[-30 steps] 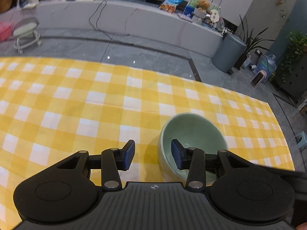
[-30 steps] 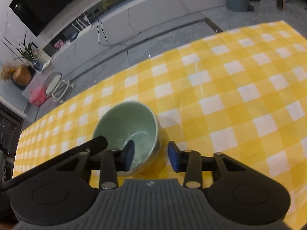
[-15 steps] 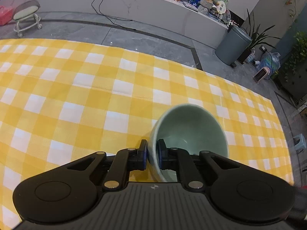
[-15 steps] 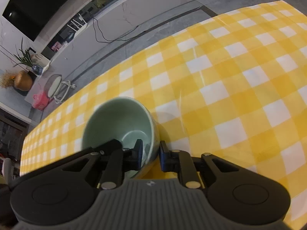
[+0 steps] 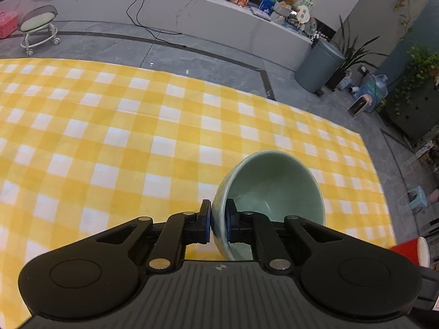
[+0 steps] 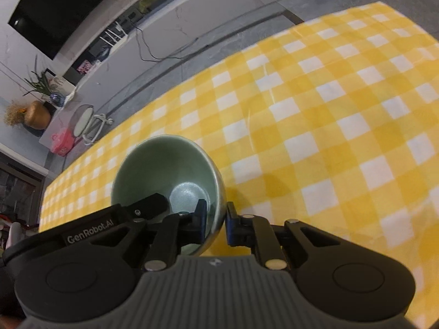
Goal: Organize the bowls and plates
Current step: 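Carry the green bowl over the nested steel bowls with both grippers, then lower the green bowl into the blue bowl and open both grippers, then close both grippers on the rim of the nested bowl stack, then lift the bowl stack and carry it over the stacked plates with both grippers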
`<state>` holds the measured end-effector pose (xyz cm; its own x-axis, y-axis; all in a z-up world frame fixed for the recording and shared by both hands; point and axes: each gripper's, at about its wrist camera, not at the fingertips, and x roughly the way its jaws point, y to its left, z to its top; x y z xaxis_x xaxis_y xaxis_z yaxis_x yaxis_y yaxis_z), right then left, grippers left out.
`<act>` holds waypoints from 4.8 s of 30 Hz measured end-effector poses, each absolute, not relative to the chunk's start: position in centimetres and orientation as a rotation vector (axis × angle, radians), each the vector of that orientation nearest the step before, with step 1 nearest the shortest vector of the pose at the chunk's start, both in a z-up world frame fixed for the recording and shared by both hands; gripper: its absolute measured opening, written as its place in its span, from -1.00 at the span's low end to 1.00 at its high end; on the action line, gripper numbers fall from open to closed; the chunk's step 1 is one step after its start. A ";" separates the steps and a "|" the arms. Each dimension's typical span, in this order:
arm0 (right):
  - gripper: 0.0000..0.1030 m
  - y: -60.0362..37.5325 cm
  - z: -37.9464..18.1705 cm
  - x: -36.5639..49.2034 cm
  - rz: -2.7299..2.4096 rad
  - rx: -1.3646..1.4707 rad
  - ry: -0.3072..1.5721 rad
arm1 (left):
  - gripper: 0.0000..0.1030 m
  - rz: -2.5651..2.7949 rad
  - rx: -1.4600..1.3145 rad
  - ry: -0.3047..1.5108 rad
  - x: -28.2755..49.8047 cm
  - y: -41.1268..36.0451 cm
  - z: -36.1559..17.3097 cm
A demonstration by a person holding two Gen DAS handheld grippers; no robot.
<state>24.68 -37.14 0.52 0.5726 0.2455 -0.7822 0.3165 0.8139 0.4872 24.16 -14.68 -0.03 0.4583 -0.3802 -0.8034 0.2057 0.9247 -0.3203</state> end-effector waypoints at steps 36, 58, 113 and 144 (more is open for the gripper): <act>-0.85 -36.1 4.6 6.0 0.216 0.609 0.997 | -0.76 -0.289 -0.278 1.127 5.7 -10.7 2.8; -0.84 -35.6 3.6 6.3 0.173 0.352 1.027 | -0.72 -0.299 -0.154 1.272 6.7 -13.2 1.3; 0.00 -39.6 -2.5 7.8 0.078 0.906 1.130 | 0.27 -0.281 -0.459 1.126 6.0 -8.8 -1.6; 0.04 -39.7 -3.3 7.9 0.088 0.949 1.181 | -0.04 -0.205 -0.130 1.119 5.3 -13.3 -1.4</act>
<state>7.89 -39.67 -3.33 0.4235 0.5184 -0.7429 0.4031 0.6266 0.6670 5.32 -13.31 -1.44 0.4205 -0.2278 -0.8782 0.0975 0.9737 -0.2059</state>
